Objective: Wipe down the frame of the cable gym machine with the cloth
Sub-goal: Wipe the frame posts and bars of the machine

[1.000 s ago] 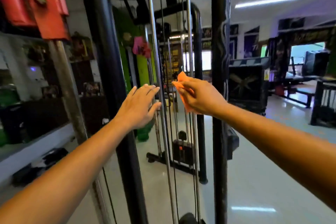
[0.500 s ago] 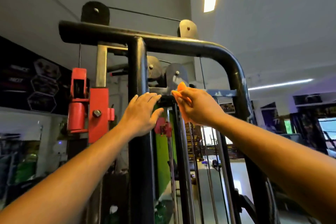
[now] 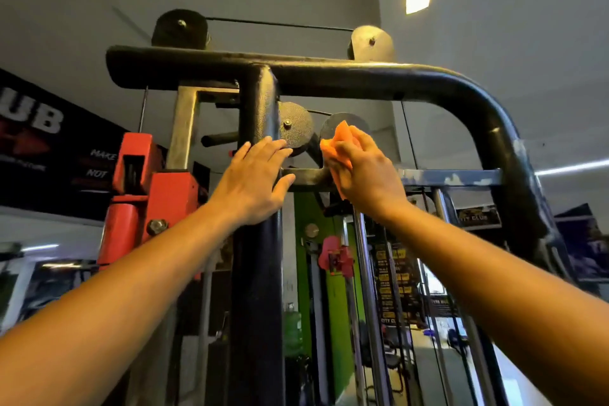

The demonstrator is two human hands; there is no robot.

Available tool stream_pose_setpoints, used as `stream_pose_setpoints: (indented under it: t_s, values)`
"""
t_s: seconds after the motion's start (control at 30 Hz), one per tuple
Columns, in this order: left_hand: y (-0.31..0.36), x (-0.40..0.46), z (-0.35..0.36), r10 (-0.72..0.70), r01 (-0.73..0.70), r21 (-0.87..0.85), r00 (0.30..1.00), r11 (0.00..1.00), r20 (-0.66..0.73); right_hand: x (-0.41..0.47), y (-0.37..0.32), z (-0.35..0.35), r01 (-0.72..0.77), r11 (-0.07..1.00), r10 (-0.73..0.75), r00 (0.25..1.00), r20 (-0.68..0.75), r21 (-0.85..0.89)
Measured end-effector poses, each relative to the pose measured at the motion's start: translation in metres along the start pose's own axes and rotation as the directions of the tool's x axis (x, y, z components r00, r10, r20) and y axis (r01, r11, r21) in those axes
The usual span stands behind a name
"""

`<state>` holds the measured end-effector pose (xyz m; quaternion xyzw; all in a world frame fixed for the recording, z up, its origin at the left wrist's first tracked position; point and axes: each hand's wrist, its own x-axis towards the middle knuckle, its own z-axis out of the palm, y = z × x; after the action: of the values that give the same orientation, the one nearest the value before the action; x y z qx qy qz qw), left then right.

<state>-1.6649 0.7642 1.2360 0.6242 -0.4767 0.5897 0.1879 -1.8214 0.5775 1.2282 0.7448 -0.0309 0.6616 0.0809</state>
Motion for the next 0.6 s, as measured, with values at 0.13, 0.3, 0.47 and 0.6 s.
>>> stream_pose_setpoints:
  t_s: [0.13,0.3,0.47,0.6]
  values:
    - [-0.012,0.002,0.016,0.016,-0.014,0.04,0.998,0.999,-0.054,-0.005,0.006,0.054,-0.037,0.999,0.036,0.993,-0.111,-0.007]
    - [-0.018,-0.002,0.032,-0.012,-0.007,-0.113,0.987,0.994,-0.161,-0.019,-0.015,0.106,0.246,0.966,-0.255,0.96,-0.115,-0.086]
    - [-0.025,-0.003,0.038,-0.009,-0.024,-0.178,0.983,0.984,-0.182,0.0,0.018,0.081,-0.011,1.0,0.015,0.985,-0.171,0.029]
    - [-0.029,-0.002,0.041,0.009,-0.06,-0.235,0.977,0.97,-0.212,-0.011,-0.03,0.11,0.121,0.992,-0.126,0.978,-0.168,-0.04]
